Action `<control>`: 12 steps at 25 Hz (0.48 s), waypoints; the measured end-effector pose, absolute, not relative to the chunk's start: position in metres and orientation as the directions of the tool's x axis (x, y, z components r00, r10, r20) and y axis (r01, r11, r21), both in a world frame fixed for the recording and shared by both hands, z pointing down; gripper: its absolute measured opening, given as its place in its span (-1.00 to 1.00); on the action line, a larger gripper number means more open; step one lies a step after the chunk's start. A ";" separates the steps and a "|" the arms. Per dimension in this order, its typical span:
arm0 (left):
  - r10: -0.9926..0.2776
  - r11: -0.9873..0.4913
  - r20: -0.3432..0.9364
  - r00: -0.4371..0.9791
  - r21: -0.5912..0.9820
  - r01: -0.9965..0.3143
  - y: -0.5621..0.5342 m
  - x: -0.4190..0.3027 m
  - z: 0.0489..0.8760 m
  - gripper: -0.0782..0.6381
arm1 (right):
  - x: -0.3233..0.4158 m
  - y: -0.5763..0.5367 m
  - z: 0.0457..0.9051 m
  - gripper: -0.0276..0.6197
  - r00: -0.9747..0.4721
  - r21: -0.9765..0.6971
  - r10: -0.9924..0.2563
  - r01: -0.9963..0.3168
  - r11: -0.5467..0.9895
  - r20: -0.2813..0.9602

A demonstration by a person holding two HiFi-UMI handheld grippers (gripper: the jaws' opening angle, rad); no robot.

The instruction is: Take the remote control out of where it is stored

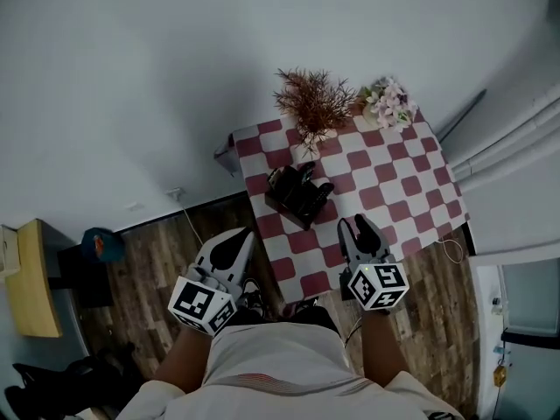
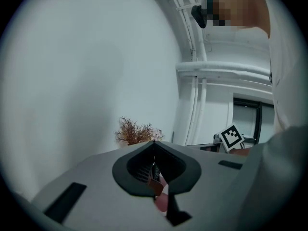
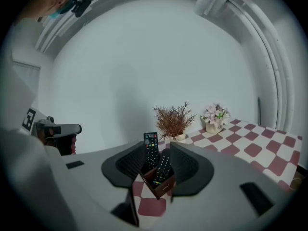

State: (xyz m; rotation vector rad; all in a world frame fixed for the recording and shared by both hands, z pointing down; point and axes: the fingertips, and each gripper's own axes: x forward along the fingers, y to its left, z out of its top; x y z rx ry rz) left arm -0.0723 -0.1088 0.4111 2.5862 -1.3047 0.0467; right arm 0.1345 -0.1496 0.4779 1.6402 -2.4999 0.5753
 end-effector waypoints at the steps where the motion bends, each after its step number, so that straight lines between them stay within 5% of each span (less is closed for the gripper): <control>1: -0.793 -0.562 0.145 0.592 0.202 -0.802 -0.109 -0.070 0.413 -0.76 | 0.133 -0.156 0.485 -0.44 -0.428 -0.274 -0.855 -0.894 0.354 0.292; 12: -0.816 -0.498 0.208 0.540 0.223 -0.838 -0.111 -0.074 0.433 -0.76 | 0.106 -0.209 0.580 -0.29 -0.462 -0.414 -0.783 -0.863 0.290 0.416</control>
